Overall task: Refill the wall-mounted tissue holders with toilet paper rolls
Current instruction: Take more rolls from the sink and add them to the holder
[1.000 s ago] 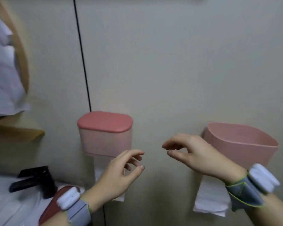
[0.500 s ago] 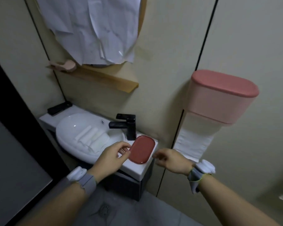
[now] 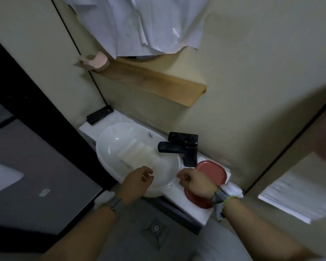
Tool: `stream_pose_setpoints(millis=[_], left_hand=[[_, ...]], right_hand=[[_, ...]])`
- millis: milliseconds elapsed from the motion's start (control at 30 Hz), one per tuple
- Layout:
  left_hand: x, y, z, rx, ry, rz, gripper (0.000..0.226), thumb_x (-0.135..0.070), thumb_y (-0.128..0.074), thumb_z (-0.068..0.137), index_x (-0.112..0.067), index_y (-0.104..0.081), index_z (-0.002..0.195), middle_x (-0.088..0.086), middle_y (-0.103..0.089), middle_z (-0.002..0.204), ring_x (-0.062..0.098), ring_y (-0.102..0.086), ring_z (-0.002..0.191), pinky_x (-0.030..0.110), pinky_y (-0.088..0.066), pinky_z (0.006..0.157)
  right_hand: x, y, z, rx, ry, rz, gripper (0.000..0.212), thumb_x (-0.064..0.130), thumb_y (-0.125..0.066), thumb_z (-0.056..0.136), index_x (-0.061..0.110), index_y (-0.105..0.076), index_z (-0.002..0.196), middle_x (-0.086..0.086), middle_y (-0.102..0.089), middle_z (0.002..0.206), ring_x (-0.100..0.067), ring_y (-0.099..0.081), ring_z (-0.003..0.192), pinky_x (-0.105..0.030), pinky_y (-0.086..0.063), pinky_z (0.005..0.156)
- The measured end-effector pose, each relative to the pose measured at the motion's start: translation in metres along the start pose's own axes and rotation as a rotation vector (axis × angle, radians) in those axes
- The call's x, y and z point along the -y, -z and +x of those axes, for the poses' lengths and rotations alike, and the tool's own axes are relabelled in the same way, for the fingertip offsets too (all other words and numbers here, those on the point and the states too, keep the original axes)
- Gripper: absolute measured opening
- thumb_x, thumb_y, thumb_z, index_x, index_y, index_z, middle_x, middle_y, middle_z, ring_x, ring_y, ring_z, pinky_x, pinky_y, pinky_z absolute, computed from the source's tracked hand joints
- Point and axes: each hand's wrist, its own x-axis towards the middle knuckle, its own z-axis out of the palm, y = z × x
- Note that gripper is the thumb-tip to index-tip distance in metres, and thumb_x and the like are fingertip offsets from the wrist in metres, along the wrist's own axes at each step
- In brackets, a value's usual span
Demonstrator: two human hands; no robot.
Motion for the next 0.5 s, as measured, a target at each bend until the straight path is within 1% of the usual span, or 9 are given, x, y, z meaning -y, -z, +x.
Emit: stream_pose_setpoints(millis=[67,167,233,333,400,433,467,500], left_hand=[[0.009,0.007,0.008,-0.022,0.04,0.002,0.014,-0.024,-0.064,0.094,-0.019,-0.065,0.107,-0.001,-0.065,0.093,0.015,-0.06,0.083,0.023,-0.044,0.075],[0.03,0.017,0.033,0.015,0.107,0.027,0.017,-0.025,-0.062,0.095,-0.019,-0.065,0.11,0.0,-0.065,0.095,0.018,-0.062,0.086,0.03,-0.051,0.082],[0.048,0.021,0.05,0.052,0.134,0.053,0.018,-0.026,-0.06,0.095,-0.019,-0.064,0.112,0.0,-0.065,0.097,0.017,-0.062,0.088,0.028,-0.05,0.082],[0.067,0.028,0.069,0.078,0.153,0.069,0.018,-0.027,-0.059,0.096,-0.02,-0.063,0.112,-0.002,-0.064,0.099,0.016,-0.062,0.089,0.026,-0.048,0.083],[0.087,0.037,0.095,0.112,0.125,0.102,0.016,-0.026,-0.06,0.095,-0.021,-0.063,0.11,-0.003,-0.064,0.097,0.016,-0.062,0.088,0.025,-0.046,0.082],[0.089,0.039,0.099,0.11,0.119,0.102,0.015,-0.025,-0.061,0.094,-0.021,-0.064,0.108,-0.004,-0.065,0.095,0.015,-0.063,0.086,0.024,-0.045,0.079],[0.098,0.046,0.114,0.125,0.093,0.101,0.014,-0.023,-0.063,0.093,-0.021,-0.066,0.106,-0.003,-0.066,0.093,0.016,-0.064,0.084,0.023,-0.044,0.077],[0.107,0.051,0.128,0.15,0.076,0.1,0.012,-0.022,-0.064,0.092,-0.02,-0.067,0.104,-0.003,-0.068,0.092,0.017,-0.065,0.083,0.024,-0.045,0.077]], right_hand=[[0.008,-0.004,0.013,0.023,-0.021,0.026,0.029,0.014,-0.063,0.091,0.012,-0.067,0.12,-0.006,-0.069,0.118,-0.022,-0.063,0.109,-0.028,-0.045,0.097],[0.016,-0.018,0.043,0.075,-0.057,0.054,0.03,0.017,-0.061,0.091,0.015,-0.067,0.121,-0.005,-0.07,0.118,-0.022,-0.063,0.111,-0.03,-0.045,0.099],[0.02,-0.031,0.064,0.109,-0.089,0.071,0.031,0.019,-0.06,0.091,0.017,-0.066,0.122,-0.002,-0.069,0.118,-0.02,-0.063,0.11,-0.028,-0.046,0.098],[0.026,-0.046,0.086,0.117,-0.155,0.139,0.032,0.021,-0.059,0.091,0.018,-0.064,0.123,-0.002,-0.068,0.117,-0.02,-0.063,0.109,-0.026,-0.046,0.095],[0.033,-0.057,0.111,0.107,-0.23,0.202,0.032,0.022,-0.059,0.091,0.018,-0.064,0.122,-0.001,-0.067,0.115,-0.02,-0.062,0.108,-0.027,-0.047,0.095],[0.035,-0.06,0.112,0.125,-0.26,0.237,0.031,0.021,-0.06,0.091,0.017,-0.064,0.121,-0.001,-0.066,0.11,-0.02,-0.063,0.103,-0.029,-0.048,0.093],[0.039,-0.066,0.124,0.127,-0.312,0.295,0.029,0.019,-0.06,0.091,0.014,-0.065,0.119,-0.002,-0.066,0.103,-0.022,-0.064,0.095,-0.032,-0.05,0.089],[0.041,-0.073,0.135,0.12,-0.368,0.361,0.027,0.017,-0.06,0.091,0.011,-0.065,0.117,-0.004,-0.065,0.097,-0.022,-0.064,0.084,-0.034,-0.052,0.081]])
